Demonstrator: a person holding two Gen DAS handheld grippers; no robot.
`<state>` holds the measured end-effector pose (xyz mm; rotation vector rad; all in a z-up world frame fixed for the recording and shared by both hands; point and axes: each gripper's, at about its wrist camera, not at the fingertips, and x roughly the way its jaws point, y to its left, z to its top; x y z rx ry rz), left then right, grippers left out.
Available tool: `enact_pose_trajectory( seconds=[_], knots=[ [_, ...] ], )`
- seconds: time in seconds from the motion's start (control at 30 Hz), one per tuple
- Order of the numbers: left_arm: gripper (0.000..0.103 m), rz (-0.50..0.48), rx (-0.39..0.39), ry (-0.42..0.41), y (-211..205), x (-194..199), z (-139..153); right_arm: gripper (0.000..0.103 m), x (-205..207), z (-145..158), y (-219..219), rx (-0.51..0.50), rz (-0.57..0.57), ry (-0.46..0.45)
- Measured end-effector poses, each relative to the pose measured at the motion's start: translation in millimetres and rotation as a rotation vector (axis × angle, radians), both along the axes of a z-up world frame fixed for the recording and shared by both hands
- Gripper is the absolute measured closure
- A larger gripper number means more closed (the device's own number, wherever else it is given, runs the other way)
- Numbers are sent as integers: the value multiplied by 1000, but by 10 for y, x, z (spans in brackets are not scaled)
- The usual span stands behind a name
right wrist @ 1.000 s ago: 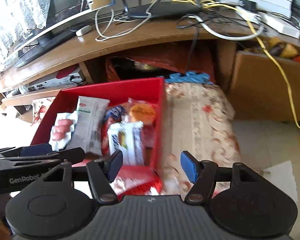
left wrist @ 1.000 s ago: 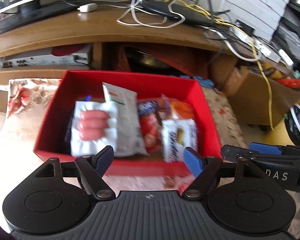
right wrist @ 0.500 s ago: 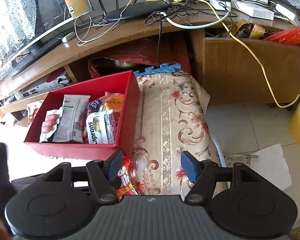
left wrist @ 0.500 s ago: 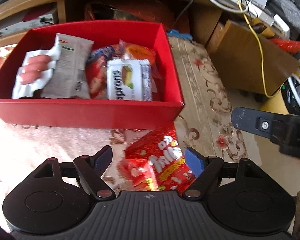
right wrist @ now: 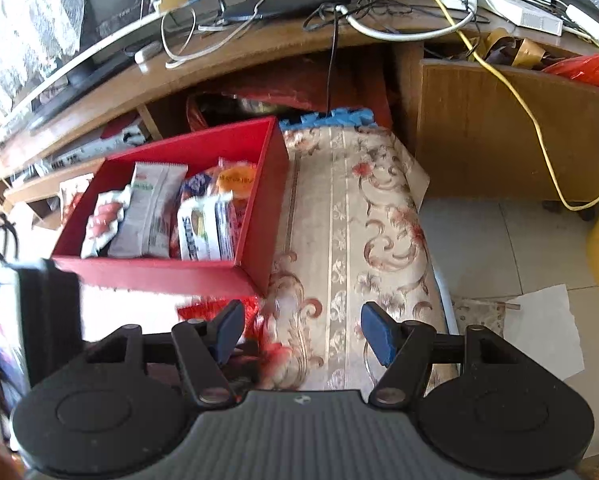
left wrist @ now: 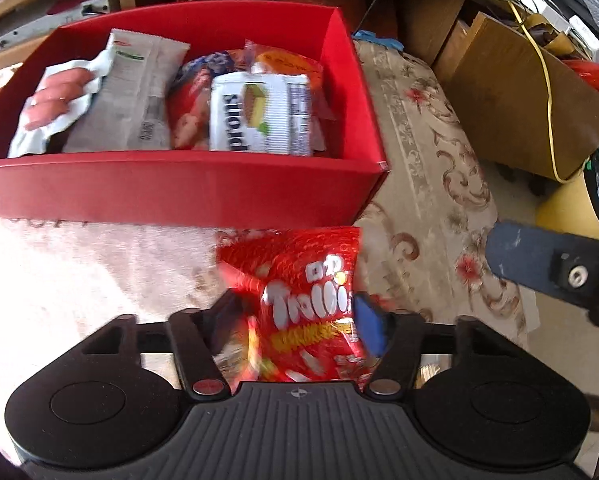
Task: Organize snacks
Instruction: 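Withdraw both grippers from the box toward the Trolli bag and gold pastry, then grasp the red Trolli bag with the left gripper while the right gripper grasps the gold pastry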
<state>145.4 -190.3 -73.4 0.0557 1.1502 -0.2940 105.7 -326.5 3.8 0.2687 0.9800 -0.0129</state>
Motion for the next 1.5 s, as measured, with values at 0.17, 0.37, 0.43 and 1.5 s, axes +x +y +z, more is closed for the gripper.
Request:
enact_pose_trajectory(
  seconds=[0.17,0.37,0.43,1.5],
  knots=[
    [44,-17,43,-11,370,-84,39,41,-103,-185,184,-34,44,65],
    [44,-11,34,0,787,-197,89,41,-280,-382,391,-39,75,143],
    [44,1,6,13,872,-191,84,41,-363,-396,395,9,59,162],
    [18,-39,-8,-18,871,-139,-19,60,-82,-694,840,-162,114,193]
  ],
)
